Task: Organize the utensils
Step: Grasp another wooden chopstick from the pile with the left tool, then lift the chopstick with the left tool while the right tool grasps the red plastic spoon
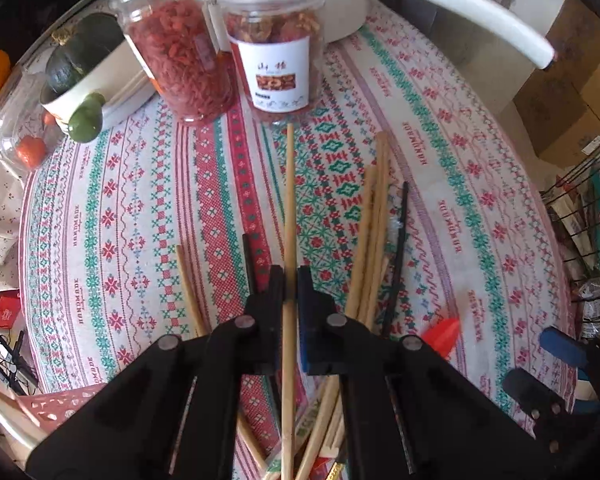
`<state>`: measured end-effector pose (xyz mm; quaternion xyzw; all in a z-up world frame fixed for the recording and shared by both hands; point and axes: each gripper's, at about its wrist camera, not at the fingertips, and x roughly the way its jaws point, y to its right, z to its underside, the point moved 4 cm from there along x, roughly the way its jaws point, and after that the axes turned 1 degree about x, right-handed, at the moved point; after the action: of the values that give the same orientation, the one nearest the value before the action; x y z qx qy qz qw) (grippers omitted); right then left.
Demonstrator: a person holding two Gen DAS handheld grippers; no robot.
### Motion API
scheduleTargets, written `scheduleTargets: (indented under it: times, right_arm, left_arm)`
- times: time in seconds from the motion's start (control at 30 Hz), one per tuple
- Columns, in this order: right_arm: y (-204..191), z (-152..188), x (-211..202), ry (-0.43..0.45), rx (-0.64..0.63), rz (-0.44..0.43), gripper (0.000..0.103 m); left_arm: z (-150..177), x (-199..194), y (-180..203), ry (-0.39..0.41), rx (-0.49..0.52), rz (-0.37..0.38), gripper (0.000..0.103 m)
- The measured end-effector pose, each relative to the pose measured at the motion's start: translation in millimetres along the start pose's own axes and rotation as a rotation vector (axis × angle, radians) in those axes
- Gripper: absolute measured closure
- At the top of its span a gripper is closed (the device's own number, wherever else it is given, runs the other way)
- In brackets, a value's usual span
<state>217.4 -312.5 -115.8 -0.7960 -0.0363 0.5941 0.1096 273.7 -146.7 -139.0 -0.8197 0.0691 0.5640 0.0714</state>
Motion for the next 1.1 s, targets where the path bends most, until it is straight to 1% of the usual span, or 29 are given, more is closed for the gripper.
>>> scheduleTargets:
  times: [0.07, 0.13, 0.27, 0.33, 0.47, 0.57, 0.7, 0.8, 0.9, 0.93, 1.03, 1.1]
  right_arm:
    - [2, -2, 5, -0.004, 0.02, -0.023, 0.048]
    - [1, -2, 11, -0.008, 0.033, -0.033, 0.05]
    - [-7, 0, 23, -0.048, 0.066, -0.099, 0.061]
    - [-14, -1, 24, -0.039, 0.058, -0.107, 0.063]
    - [-26, -2, 28, -0.016, 0.039, -0.124, 0.064]
    - [-34, -6, 33, 0.012, 0.018, -0.114, 0.065]
    - [-46, -12, 41, 0.04, -0.006, -0.119, 0.067]
    - [-56, -12, 47, 0.047, -0.018, -0.131, 0.075]
    - [-65, -11, 52, 0.041, -0.036, -0.128, 0.089]
    - [-68, -11, 55, 0.031, -0.036, -0.134, 0.096]
    - [-72, -11, 59, 0.024, -0.021, -0.155, 0.101]
    - [-77, -11, 57, 0.036, -0.023, -0.16, 0.103]
  left_arm:
    - [6, -23, 4, 0.046, 0.028, 0.017, 0.096]
    - [15, -46, 4, 0.094, 0.048, 0.036, 0.096]
    - [37, -89, -7, 0.18, 0.067, 0.088, 0.096]
    - [46, -105, -14, 0.218, 0.064, 0.116, 0.096]
    - [74, -133, -31, 0.297, 0.056, 0.158, 0.096]
    - [98, -151, -44, 0.347, 0.03, 0.192, 0.096]
    - [119, -161, -62, 0.39, -0.014, 0.258, 0.096]
    - [127, -159, -71, 0.379, -0.043, 0.28, 0.096]
    - [135, -165, -77, 0.391, -0.043, 0.276, 0.096]
    - [138, -165, -79, 0.391, -0.045, 0.28, 0.096]
    - [142, -165, -86, 0.387, -0.053, 0.285, 0.096]
    - [146, -168, -90, 0.393, -0.057, 0.291, 0.096]
